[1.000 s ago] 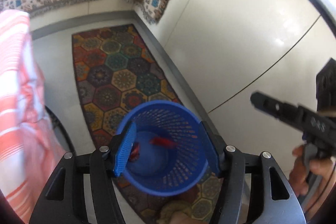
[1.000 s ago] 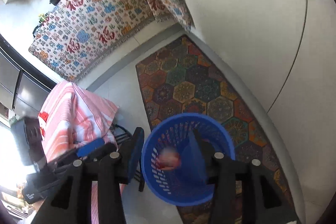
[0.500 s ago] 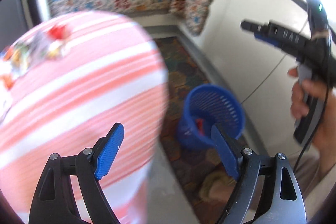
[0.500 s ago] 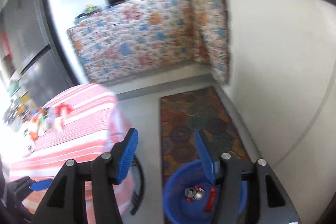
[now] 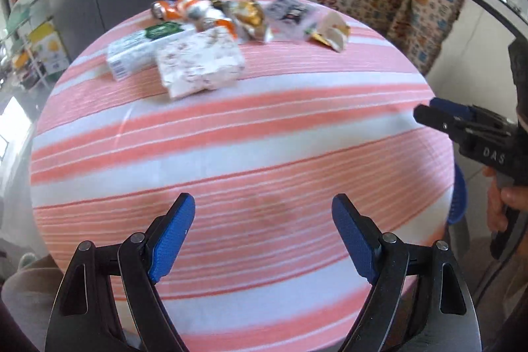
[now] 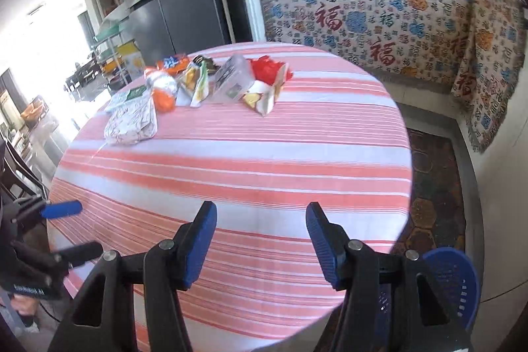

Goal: Collect trash
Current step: 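Return both tools to the table toward the floral tissue box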

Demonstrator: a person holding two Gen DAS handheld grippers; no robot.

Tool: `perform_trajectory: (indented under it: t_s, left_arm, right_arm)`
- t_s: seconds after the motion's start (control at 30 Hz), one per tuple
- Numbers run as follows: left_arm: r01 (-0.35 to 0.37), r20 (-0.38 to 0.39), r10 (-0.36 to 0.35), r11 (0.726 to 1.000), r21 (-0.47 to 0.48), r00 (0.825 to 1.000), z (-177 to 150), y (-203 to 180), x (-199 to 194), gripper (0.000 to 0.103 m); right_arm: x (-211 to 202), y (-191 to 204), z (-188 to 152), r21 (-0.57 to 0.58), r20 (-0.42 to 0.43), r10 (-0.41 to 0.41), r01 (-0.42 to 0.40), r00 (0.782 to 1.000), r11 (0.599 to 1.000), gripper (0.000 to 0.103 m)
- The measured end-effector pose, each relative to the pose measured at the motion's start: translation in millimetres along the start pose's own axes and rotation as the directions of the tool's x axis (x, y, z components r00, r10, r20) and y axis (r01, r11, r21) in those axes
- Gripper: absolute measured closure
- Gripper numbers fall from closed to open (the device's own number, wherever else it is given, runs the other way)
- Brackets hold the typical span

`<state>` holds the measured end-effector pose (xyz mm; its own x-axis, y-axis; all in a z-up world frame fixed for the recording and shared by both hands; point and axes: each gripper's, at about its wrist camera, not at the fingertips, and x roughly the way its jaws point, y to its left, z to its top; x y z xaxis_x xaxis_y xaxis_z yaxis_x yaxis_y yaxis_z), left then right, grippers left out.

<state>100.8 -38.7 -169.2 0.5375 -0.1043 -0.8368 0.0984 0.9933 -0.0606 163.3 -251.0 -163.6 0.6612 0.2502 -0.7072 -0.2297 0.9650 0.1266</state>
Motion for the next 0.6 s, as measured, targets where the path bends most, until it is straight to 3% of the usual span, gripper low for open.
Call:
perform_trajectory:
  t_s: [0.3,0.37,0.5,0.6]
  left_arm:
    - [-0.009,-0.021,0.007,0.998,-0.067,1.000,12,55,21,0.016]
    - [-0.019,-0.007,0.019,0.998,-0.055,1.000,15,53,27,0.010]
    - [-0.041,0.000,0.041,0.998,-0.051,0.999,24,49,34,0.008]
    - [-0.003,0.013,0.004,0.996,-0.092,1.000,39,44,34,0.008]
  right_arm:
    - [51,31,1,-0.055,-0.065,-0.051,0.047,0.997,0.997,0.044]
    - [54,36,1,-0.079,-0.057,-0.067,0.062,0.996,0.995,0.037]
    - [55,41,0,-0.099,-0.042,-0.085,0.080,0.995,0.992,0.033]
    - [57,40,1,-0.097,-0.039,-0.087,0.083,0.995,0.992,0.029]
